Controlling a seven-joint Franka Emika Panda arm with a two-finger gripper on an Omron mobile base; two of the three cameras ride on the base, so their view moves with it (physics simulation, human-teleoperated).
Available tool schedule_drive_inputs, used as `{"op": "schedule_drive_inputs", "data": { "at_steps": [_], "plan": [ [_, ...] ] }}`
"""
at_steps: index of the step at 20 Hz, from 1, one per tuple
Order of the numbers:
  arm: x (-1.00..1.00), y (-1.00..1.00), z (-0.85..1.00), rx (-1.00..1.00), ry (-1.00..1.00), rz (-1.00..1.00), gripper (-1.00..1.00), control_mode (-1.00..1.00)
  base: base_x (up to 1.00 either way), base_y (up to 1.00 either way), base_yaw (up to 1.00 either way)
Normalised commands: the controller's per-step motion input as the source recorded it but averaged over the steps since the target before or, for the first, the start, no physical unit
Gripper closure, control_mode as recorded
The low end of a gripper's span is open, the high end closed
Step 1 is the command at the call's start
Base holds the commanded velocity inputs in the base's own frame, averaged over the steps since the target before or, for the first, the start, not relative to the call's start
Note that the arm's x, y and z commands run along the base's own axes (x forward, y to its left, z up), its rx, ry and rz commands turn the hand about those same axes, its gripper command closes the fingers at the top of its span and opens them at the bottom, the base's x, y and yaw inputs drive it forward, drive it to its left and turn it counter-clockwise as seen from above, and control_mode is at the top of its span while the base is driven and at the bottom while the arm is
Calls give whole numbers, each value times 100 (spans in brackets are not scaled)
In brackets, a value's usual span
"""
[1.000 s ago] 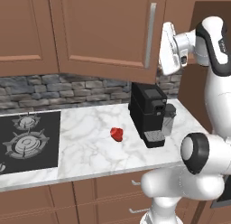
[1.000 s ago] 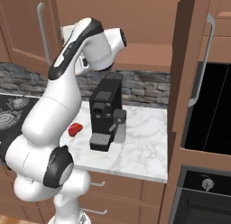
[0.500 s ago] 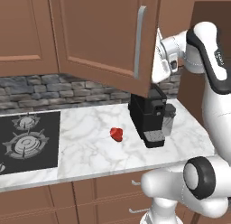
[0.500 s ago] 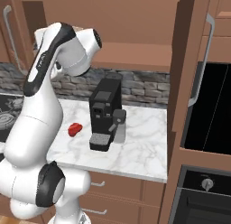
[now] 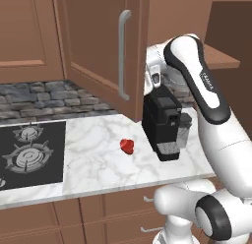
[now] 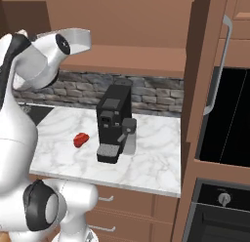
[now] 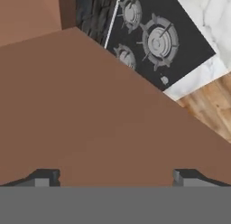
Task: Retrieve the tupperware from the cabinet, then place the raw meat into the tupperware to avoid contamination.
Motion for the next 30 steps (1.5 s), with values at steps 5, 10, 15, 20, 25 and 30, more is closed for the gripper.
{"op": "schedule_drive_inputs", "data": {
  "at_steps": [5,10,15,20,25,30],
  "plan": [
    [-10,92,-3,-3,0,-11,-100,-100,0,0,0],
    [-15,94,-1,-3,0,-10,-100,-100,0,0,0],
    [-5,65,0,-1,0,-5,-100,-100,0,0,0],
    [2,29,0,-2,-1,-6,-100,-100,0,0,0],
    [0,-2,-8,-3,0,-2,-100,-100,0,0,0],
    [3,-53,-5,-14,-2,-3,-100,-100,0,0,0]
  ]
}}
